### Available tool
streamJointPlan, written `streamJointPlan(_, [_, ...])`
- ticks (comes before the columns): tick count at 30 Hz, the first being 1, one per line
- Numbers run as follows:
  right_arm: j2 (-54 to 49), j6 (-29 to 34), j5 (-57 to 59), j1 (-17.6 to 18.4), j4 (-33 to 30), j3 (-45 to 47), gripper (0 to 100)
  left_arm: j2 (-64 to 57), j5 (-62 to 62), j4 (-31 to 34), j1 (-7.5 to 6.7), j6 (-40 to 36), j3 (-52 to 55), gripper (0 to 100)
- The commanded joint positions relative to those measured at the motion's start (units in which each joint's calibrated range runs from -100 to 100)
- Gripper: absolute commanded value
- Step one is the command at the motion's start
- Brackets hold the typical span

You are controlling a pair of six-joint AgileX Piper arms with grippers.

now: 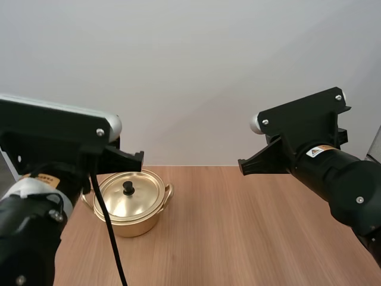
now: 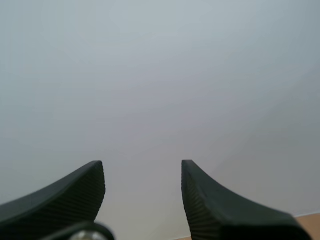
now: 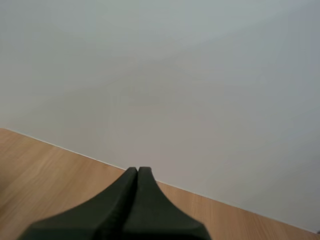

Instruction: Open the pot, put the car inside, and close it

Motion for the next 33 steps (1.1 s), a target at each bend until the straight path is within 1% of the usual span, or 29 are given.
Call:
streamJointPlan(1, [0.04, -0.03, 0.09, -0.95, 0.74, 0.10, 0, -3.18, -6.27, 2.86, -0.83, -0.30, 4.47, 77])
streamJointPlan(4, [0.04, -0.03, 0.48, -1.53, 1.78, 0.10, 0, -3.18, -19.30, 2.86, -0.92, -5.12, 8.57, 77])
streamJointPlan(7, [0.04, -0.03, 2.30, -1.67, 2.32, 0.10, 0, -3.32, -22.93, 2.65, -1.37, -6.62, 10.69, 77])
streamJointPlan(10, [0.04, -0.03, 3.81, -1.67, 2.46, 0.10, 0, -5.11, -19.30, 1.33, -1.44, -6.62, 12.56, 77])
streamJointPlan(16, [0.04, -0.03, 3.81, -1.67, 2.46, 0.10, 0, -8.26, -7.31, 1.87, -1.44, -6.77, 13.07, 77])
streamJointPlan(18, [0.04, -0.03, 3.81, -1.67, 2.46, 0.10, 0, -8.43, -5.02, 1.87, -1.44, -7.52, 13.07, 77])
streamJointPlan(23, [0.04, -0.03, 3.99, -2.90, 2.09, 0.10, 0, -8.43, 0.37, 2.02, -1.44, -9.36, 13.07, 77])
streamJointPlan(26, [0.04, -0.03, 4.72, -3.15, 2.08, 0.10, 0, -8.43, 8.93, 5.14, -1.44, -11.51, 13.07, 77])
streamJointPlan(29, [0.04, -0.03, 7.99, -3.15, 1.69, 0.10, 0, -8.43, 11.92, 9.55, -1.36, -14.52, 13.07, 77])
streamJointPlan(31, [0.04, -0.03, 9.28, -3.15, 1.69, 0.10, 0, -8.43, 11.58, 9.79, -0.91, -15.21, 12.94, 77])
streamJointPlan(33, [0.04, -0.03, 9.46, -3.15, 1.69, 0.10, 0, -8.43, 12.17, 9.79, -0.93, -15.72, 12.66, 77])
